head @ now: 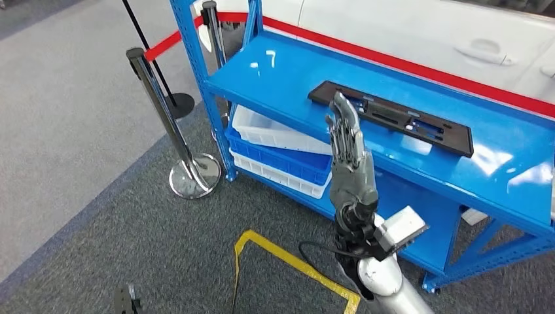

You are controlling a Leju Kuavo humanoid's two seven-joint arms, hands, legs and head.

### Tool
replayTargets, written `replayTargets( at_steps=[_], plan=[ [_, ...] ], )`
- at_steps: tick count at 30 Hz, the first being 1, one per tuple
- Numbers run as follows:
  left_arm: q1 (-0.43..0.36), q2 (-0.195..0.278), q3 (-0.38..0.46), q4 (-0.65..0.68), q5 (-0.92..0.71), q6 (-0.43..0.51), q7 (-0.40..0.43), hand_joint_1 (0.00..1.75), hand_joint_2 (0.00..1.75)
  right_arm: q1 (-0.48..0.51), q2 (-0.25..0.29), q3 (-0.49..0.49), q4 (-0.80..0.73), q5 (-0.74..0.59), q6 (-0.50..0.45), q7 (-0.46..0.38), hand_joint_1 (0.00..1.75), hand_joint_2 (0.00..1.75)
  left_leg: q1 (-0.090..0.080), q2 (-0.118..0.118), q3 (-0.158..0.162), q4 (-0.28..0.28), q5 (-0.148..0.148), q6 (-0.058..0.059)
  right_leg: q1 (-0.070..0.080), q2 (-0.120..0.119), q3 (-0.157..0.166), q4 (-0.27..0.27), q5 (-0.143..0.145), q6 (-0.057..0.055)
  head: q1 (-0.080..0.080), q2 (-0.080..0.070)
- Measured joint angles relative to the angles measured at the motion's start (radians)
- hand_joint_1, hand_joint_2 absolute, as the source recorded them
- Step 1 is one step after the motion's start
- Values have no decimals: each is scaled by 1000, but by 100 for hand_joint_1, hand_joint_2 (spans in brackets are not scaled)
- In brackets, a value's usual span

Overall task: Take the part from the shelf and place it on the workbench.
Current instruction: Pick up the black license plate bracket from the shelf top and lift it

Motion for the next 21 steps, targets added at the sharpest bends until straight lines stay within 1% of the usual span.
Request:
replayTargets(
  at_steps=[1, 2, 3, 4, 5, 7, 8, 9, 10, 12, 13, 14, 15, 17, 18, 19, 20, 21],
  plan=[
    [1, 0, 0, 0, 0, 0, 0, 0, 0, 0, 0, 0, 0, -1, 0, 0, 0, 0, 2, 1, -43, 57, -25, -5, 1, 0, 9, 0, -10, -2, -1, 0],
    [2, 0, 0, 0, 0, 0, 0, 0, 0, 1, 0, 0, 0, -2, 1, -1, 0, 0, 5, 1, -80, 97, -50, -9, 1, 0, 20, 0, -20, -3, 0, 0],
    [4, 0, -1, 0, 1, 0, 0, 0, 0, 1, 0, 0, 0, -3, 1, -1, 0, 0, 6, 2, -106, 109, -66, -11, 2, 1, 33, 0, -31, -2, -1, 0],
    [5, 0, -1, 0, 2, 0, 0, 0, 0, 2, 0, 0, 0, -4, 1, -1, 0, 0, 7, 2, -117, 92, -62, -12, 2, 3, 48, 0, -42, -1, -1, 0],
    [6, 0, -1, 0, 3, 0, 1, 0, 0, 2, 0, 0, 0, -5, 1, -1, 0, 0, 7, 3, -116, 47, -34, -10, 2, 4, 64, 0, -54, 1, -1, 0],
    [8, 0, -1, 1, 4, 0, 1, 0, 0, 2, 0, 0, 1, -6, 1, -1, 0, 0, 5, 5, -97, -73, 72, -3, 3, 4, 92, 1, -79, 7, 0, 0],
    [9, 0, -1, 1, 4, -1, 1, 0, 0, 2, 0, 0, 2, -6, 1, -1, 0, 0, 2, 6, -88, -114, 111, 2, 4, 5, 101, 1, -90, 12, 0, 0],
    [10, 0, -2, 2, 4, -1, 2, 0, 0, 2, 0, 0, 3, -6, 1, -1, 0, 0, -3, 7, -83, -137, 136, 9, 4, 6, 107, 0, -98, 19, 0, 0],
    [10, 0, -3, 2, 5, -1, 2, 0, 0, 2, 0, 0, 4, -6, 1, -2, 0, 0, -6, 7, -79, -144, 138, 16, 4, 7, 114, 1, -102, 25, 0, 0],
    [9, 0, -5, 2, 6, -3, 2, 0, 0, 2, 0, 0, 5, -6, 0, -2, 0, 0, -5, 6, -60, -158, 138, 28, 2, 7, 118, 7, -103, 36, -1, 0],
    [8, 0, -6, 2, 6, -3, 2, 0, 0, 1, 0, 0, 5, -6, 0, -3, 0, 0, -3, 6, -47, -167, 134, 33, 2, 6, 110, 30, -103, 40, -1, 0],
    [6, 0, -8, 2, 6, -4, 1, 0, 0, 0, 0, 0, 6, -6, 0, -3, 0, 0, -2, 6, -34, -172, 130, 38, 2, 5, 89, 67, -107, 44, 0, 0],
    [5, 1, -10, 3, 6, -5, 1, 0, 0, 0, 0, 0, 6, -6, 0, -3, 0, 0, -2, 5, -23, -175, 123, 43, 1, 4, 53, 123, -119, 46, 0, 0],
    [4, 2, -13, 3, 6, -6, 1, 0, 0, 4, 0, 0, 7, -6, -2, -4, 0, 0, -3, 5, -3, -175, 104, 50, 1, 4, -36, 236, -159, 49, 0, 0],
    [5, 3, -14, 3, 6, -6, 1, 0, 0, 6, 0, 0, 8, -6, -2, -3, 0, 0, -3, 4, 10, -175, 93, 51, 1, 4, -70, 265, -175, 50, 0, 0],
    [6, 3, -14, 3, 6, -6, 1, 0, 0, 8, -1, 0, 8, -6, -2, -3, 0, 0, -3, 2, 25, -175, 82, 51, 1, 4, -90, 262, -176, 49, 0, 0],
    [8, 3, -14, 3, 6, -6, 1, 0, 0, 8, -1, 0, 9, -7, -2, -3, 0, 0, -3, 1, 43, -175, 70, 50, 2, 4, -95, 230, -154, 47, 0, 0],
    [9, 2, -15, 3, 6, -6, 1, 0, 0, 9, -1, 0, 9, -7, -2, -3, 0, 0, -3, -1, 58, -176, 58, 49, 4, 4, -89, 173, -104, 42, 0, 0]
  ],
)
